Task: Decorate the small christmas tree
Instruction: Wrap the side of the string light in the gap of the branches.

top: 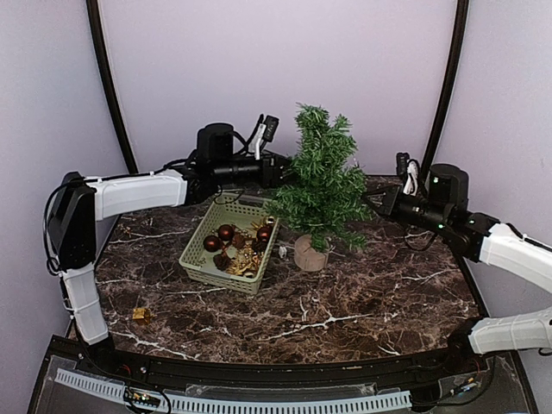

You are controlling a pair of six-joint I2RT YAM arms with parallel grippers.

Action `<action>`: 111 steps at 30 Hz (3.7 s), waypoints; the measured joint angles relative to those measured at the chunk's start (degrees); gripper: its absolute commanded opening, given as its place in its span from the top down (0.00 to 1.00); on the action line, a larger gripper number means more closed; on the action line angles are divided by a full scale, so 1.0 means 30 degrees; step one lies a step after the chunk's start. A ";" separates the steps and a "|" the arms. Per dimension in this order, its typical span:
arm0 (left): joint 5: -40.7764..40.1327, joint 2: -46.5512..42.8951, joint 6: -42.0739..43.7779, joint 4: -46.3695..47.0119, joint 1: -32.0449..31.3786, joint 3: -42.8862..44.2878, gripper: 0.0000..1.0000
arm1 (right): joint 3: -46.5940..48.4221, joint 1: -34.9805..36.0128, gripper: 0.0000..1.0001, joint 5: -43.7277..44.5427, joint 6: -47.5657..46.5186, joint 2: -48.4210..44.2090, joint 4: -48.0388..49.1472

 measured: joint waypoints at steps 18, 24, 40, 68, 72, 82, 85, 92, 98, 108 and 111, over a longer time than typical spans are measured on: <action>-0.1894 -0.4546 0.1064 -0.0503 -0.0036 -0.2229 0.34 | 0.2841 0.0036 1.00 0.2091 -0.2484 0.0204 -0.4393; -0.1880 -0.4830 0.1457 -0.1479 -0.0612 -0.2317 0.33 | 0.3089 0.0036 1.00 0.2310 -0.2834 0.0823 -0.4670; -0.2470 -0.5158 0.2193 -0.2667 -0.1800 -0.2310 0.30 | 0.3475 0.0036 1.00 0.2499 -0.3213 0.2178 -0.3628; -0.3497 -0.5362 0.2455 -0.3162 -0.1800 -0.2310 0.29 | 0.3424 0.0036 0.78 0.0750 -0.3876 0.3133 -0.3235; -0.3774 -0.5705 0.2492 -0.3162 -0.1792 -0.2317 0.28 | 0.3286 0.0036 0.65 0.1202 -0.3774 0.1734 -0.3861; -0.4211 -0.6237 0.2535 -0.3162 -0.1792 -0.2645 0.28 | 0.2951 0.0036 0.20 0.3067 -0.3752 -0.1311 -0.5982; -0.4371 -0.6353 0.2521 -0.3162 -0.1792 -0.2885 0.27 | 0.2929 0.0036 0.13 0.3359 -0.3687 -0.1989 -0.6390; -0.5807 -0.7606 0.1843 -0.3264 -0.1792 -0.4291 0.22 | 0.2535 0.0036 0.09 0.3701 -0.3585 -0.4029 -0.6054; -0.7934 -1.0338 0.0036 -0.3818 -0.1676 -0.6900 0.19 | 0.1093 0.0036 0.07 0.4116 -0.3315 -0.5661 -0.5413; -1.0331 -1.2400 -0.3439 -0.6987 -0.0554 -1.0528 0.27 | -0.1005 0.0036 0.04 0.5727 -0.2514 -0.6528 -0.4561; -1.0936 -1.2211 -0.4138 -0.8233 -0.0146 -1.1096 0.32 | -0.1566 0.0036 0.04 0.6091 -0.2331 -0.6943 -0.4007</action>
